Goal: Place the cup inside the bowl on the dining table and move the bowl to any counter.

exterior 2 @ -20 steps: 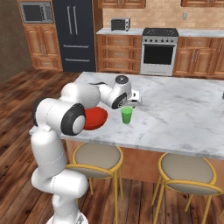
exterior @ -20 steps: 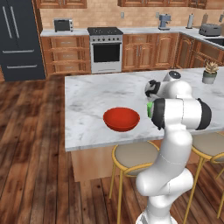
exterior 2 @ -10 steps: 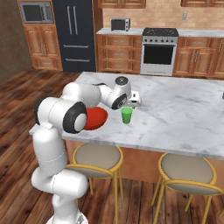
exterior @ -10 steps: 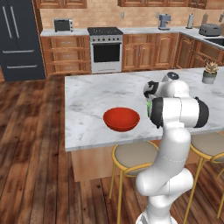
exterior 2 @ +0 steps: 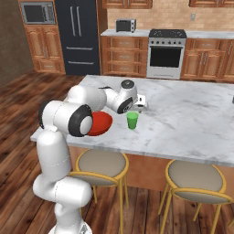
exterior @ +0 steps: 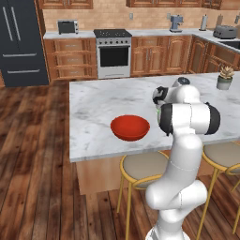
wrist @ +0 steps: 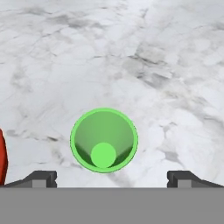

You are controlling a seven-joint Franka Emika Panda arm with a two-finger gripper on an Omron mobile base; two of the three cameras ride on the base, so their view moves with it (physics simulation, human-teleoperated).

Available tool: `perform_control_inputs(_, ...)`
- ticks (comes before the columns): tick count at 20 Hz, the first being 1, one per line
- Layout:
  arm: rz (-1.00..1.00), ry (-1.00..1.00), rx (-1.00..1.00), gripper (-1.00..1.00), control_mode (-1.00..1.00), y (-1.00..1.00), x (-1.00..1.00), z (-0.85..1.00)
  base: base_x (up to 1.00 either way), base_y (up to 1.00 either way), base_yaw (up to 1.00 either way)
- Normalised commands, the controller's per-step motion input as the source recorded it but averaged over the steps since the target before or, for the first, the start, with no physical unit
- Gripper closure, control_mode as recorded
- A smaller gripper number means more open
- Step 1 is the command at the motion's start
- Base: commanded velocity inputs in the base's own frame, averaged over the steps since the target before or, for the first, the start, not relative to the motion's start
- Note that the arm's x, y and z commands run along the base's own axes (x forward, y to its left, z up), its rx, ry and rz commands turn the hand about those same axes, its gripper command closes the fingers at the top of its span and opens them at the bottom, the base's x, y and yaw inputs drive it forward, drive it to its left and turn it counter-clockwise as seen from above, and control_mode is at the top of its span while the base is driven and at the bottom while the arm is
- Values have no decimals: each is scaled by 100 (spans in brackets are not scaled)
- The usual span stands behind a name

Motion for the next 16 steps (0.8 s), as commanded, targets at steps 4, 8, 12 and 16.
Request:
perform_control_inputs(4, 0, 0, 0, -100, -100, -7, 0, 0, 0, 0, 0)
perform_control_inputs(8, 0, 0, 0, -100, -100, -15, 1, 0, 0, 0, 0)
perform_control_inputs(12, 0, 0, 0, -100, -100, -16, 3, -3, 0, 0, 0)
perform_control_inputs(16, 0, 0, 0, -100, -100, -9, 8, -13, 0, 0, 0)
